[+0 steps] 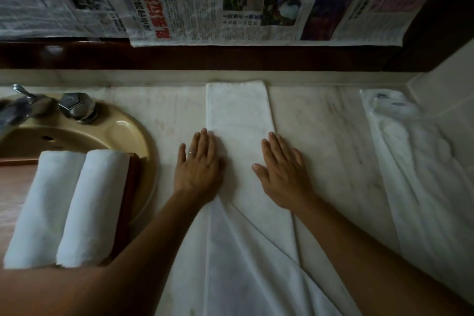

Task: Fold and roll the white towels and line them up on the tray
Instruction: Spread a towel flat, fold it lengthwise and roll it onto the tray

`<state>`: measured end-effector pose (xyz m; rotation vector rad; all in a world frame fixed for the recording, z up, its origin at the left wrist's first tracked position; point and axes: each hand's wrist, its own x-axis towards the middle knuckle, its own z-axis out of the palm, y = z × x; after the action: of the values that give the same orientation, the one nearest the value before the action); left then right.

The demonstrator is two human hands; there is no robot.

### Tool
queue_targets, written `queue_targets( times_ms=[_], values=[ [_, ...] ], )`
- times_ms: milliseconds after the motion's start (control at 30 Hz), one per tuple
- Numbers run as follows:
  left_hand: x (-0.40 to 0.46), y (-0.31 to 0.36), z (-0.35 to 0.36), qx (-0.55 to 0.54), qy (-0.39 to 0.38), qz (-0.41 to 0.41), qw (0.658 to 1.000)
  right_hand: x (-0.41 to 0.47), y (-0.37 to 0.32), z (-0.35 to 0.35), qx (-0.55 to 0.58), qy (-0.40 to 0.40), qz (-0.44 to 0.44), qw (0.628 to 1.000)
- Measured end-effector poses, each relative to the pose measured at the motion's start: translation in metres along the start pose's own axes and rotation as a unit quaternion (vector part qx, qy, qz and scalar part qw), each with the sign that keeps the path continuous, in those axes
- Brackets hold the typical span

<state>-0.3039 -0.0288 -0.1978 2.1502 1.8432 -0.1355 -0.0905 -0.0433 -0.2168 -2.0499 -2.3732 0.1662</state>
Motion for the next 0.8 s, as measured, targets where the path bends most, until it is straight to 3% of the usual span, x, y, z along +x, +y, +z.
queue_targets(
  times_ms=[167,300,400,600,800],
  values=[
    [-0.058,0.019,0.026,0.021,0.004,0.103,0.994,-0.055,-0.005,0.006,0.004,-0.009,-0.035,0.999],
    [-0.026,0.004,0.024,0.017,0.048,0.078,0.996,-0.013,-0.002,0.006,-0.003,-0.002,-0.037,0.999],
    [-0.015,0.006,0.014,0.006,0.008,0.068,0.998,-0.002,-0.007,0.004,0.008,0.006,-0.022,1.0],
    [-0.083,0.017,0.039,0.009,0.007,0.098,0.995,-0.063,-0.002,0.016,0.017,0.029,-0.042,0.999],
    [-0.033,0.011,0.023,0.061,0.017,0.082,0.995,-0.01,-0.003,0.005,0.014,0.009,-0.024,1.0]
  ],
)
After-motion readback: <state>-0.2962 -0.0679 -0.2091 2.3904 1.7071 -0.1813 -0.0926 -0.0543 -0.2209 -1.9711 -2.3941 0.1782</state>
